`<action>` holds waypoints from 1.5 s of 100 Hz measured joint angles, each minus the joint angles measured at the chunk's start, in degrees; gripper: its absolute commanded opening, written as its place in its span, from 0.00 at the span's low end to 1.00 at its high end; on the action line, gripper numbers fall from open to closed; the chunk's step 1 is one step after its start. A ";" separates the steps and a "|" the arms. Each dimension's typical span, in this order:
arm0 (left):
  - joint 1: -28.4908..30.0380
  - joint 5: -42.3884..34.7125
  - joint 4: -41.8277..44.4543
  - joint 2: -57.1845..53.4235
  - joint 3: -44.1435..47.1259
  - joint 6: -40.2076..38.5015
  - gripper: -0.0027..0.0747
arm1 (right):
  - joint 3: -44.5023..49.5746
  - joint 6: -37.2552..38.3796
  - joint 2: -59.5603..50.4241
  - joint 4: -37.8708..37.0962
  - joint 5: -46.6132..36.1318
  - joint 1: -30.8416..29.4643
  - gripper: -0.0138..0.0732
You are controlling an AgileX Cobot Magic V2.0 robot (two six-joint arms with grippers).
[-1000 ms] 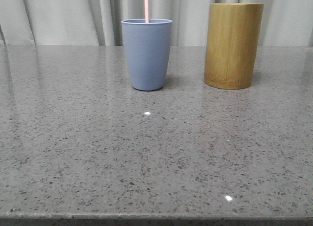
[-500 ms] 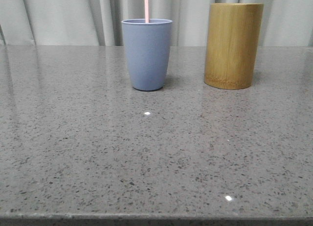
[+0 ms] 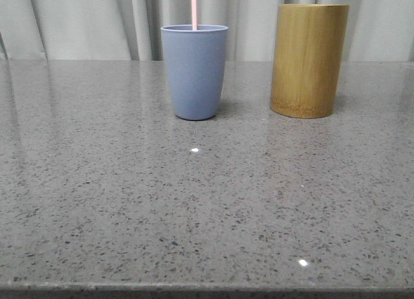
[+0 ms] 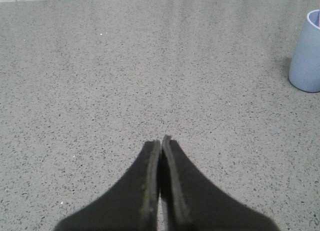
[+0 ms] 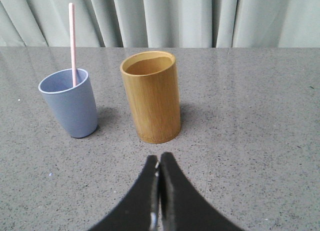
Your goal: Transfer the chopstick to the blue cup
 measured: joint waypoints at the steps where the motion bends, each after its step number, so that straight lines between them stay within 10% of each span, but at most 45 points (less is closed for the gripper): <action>1: 0.00 0.00 0.00 0.00 0.00 0.00 0.01 | 0.00 0.00 0.00 0.00 0.00 0.00 0.04; 81: 4.38 -2.24 0.53 -3.30 1.53 0.00 0.01 | 0.00 0.00 0.00 0.00 0.00 0.00 0.04; 150: 10.37 -29.95 -4.93 -19.81 34.02 0.00 0.01 | 0.00 0.00 0.00 0.00 0.00 0.00 0.04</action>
